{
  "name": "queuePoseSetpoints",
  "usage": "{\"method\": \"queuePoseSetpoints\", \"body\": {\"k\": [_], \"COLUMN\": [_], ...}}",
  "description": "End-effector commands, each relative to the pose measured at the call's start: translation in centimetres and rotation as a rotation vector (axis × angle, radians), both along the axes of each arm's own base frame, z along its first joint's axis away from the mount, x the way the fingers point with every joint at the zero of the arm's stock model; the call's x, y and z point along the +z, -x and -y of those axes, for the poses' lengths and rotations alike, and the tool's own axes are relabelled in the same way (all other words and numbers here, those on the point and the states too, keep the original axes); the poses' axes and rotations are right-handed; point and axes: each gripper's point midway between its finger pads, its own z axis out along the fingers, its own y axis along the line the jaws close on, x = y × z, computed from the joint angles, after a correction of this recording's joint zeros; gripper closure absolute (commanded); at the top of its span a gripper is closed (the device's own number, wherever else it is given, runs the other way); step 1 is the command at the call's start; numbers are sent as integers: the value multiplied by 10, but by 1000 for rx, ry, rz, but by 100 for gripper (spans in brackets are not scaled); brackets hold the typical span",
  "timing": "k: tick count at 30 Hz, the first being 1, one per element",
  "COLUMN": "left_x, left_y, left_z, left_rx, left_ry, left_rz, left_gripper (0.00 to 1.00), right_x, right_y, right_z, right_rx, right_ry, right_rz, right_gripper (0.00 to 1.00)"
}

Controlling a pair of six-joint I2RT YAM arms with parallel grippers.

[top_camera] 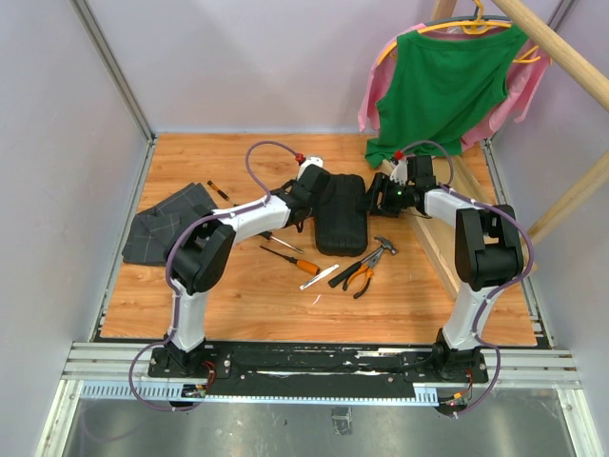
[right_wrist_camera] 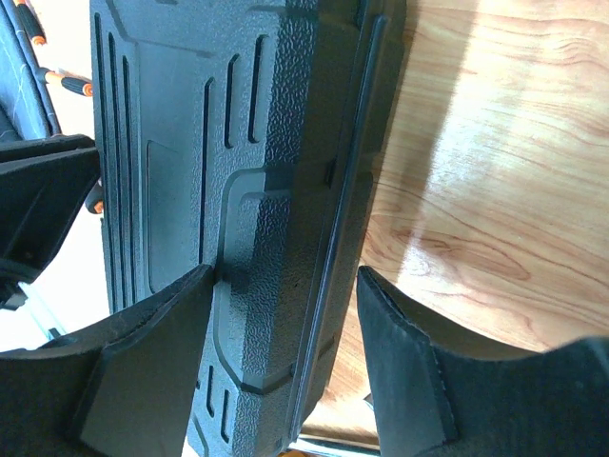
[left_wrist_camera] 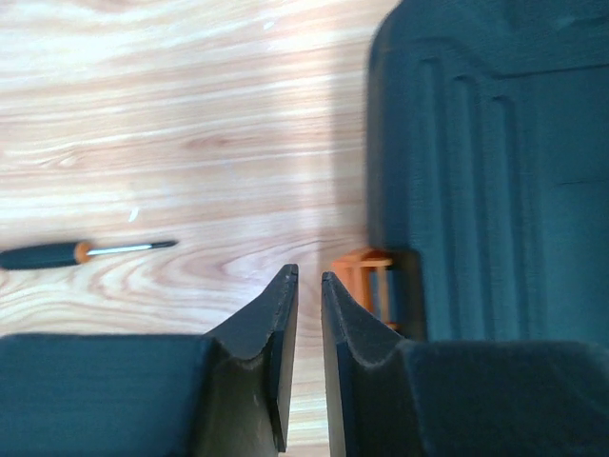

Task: Sort the tools into containers
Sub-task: Open the storage box at the center of the board.

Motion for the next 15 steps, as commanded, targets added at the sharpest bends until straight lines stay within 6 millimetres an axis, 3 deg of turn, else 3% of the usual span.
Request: {"method": "queuePoseSetpoints", "body": {"k": [1, 8, 15], "left_x": [-14, -7, 25], "left_y": [1, 0, 6], "left_z": [-35, -36, -31], "left_rx": [69, 83, 62], "left_ry": [-155, -145, -6], "left_rz": [-28, -14, 52], "left_gripper": [79, 79, 75], "right_x": [-61, -60, -54], "right_y": [26, 25, 23], "right_z": [27, 26, 25], "right_rx": [-31, -30, -27], "right_ry": [195, 195, 188], "right_rz": [-147, -143, -133], "right_gripper": [39, 39, 39]}}
